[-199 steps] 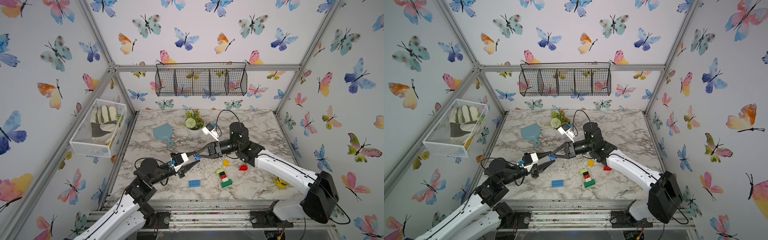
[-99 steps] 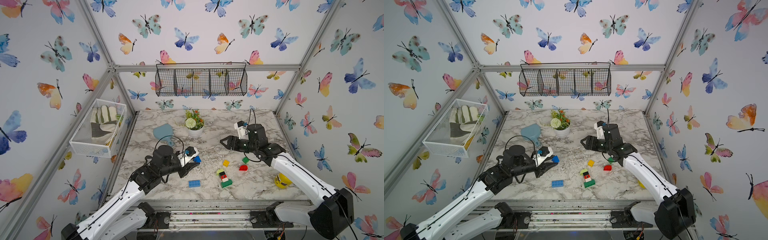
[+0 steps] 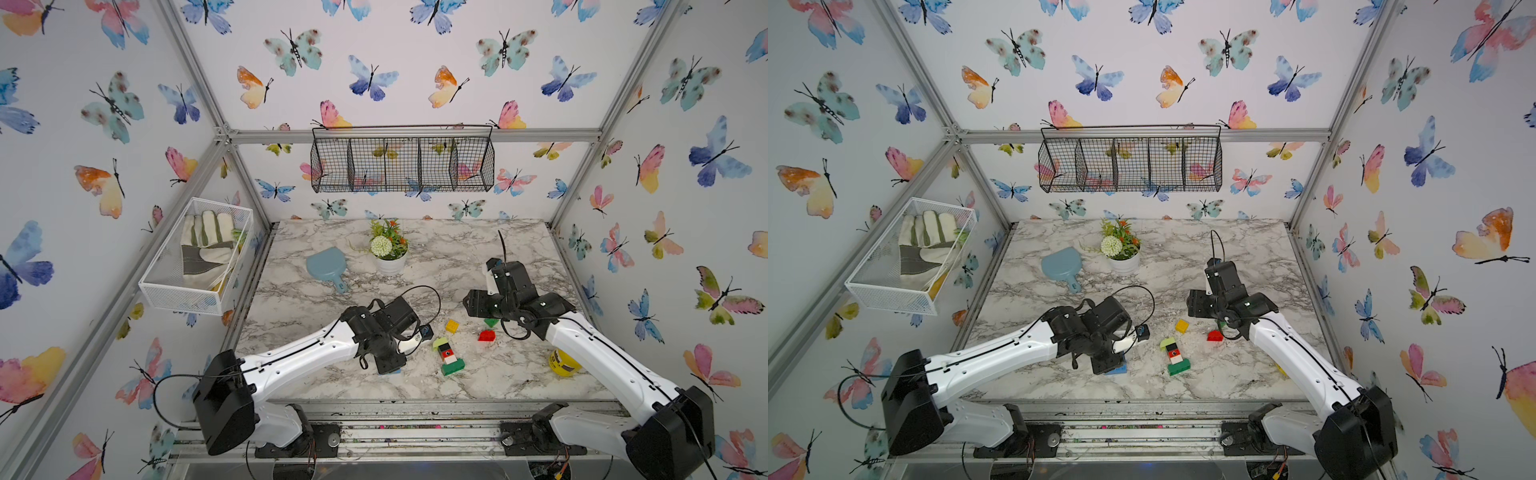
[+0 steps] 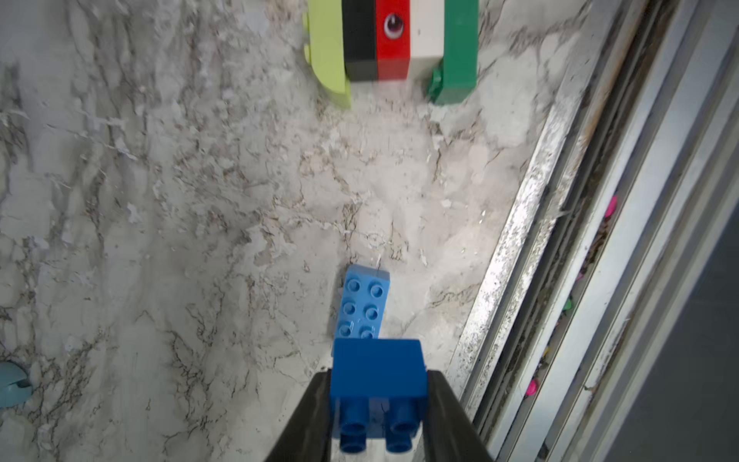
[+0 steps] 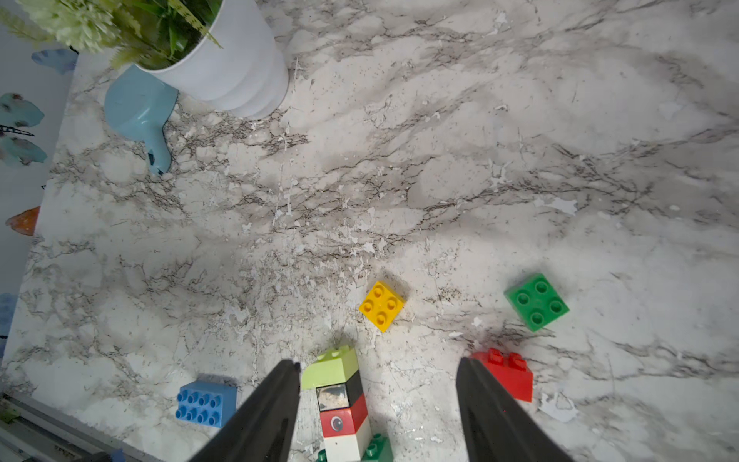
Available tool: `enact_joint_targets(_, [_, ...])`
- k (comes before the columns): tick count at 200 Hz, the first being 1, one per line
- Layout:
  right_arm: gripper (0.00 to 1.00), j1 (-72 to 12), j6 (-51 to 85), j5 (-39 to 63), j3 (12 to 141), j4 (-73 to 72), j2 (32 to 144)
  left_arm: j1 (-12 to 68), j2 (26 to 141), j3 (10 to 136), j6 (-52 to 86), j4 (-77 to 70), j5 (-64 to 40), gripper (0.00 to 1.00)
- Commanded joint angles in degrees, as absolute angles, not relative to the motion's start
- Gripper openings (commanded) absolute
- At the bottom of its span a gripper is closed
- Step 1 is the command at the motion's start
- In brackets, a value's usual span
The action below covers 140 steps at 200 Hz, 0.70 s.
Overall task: Assemble the number 1 with lego
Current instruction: Assemble the lego brick with the lego brick.
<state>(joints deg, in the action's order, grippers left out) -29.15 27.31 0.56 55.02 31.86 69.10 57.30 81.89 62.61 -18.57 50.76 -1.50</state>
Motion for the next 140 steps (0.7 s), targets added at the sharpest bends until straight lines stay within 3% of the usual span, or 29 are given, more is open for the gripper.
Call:
enact_joint_targets(1, [0.67, -28.8, 26.5, -1.5, 54.3, 33.6, 68.1, 59.2, 86.5, 64.9, -16.9, 58.0, 5.4, 0.27])
enact_joint_targets(74, [0.66, -28.7, 27.1, -1.3, 52.7, 33.6, 65.8, 60.9, 96.8, 68.5, -18.2, 59.1, 9.8, 0.26])
enact_joint_targets(140, [0.66, -28.7, 27.6, -0.1, 52.2, 33.0, 65.8, 60.2, 98.4, 67.8, -20.7, 55.3, 8.3, 0.26])
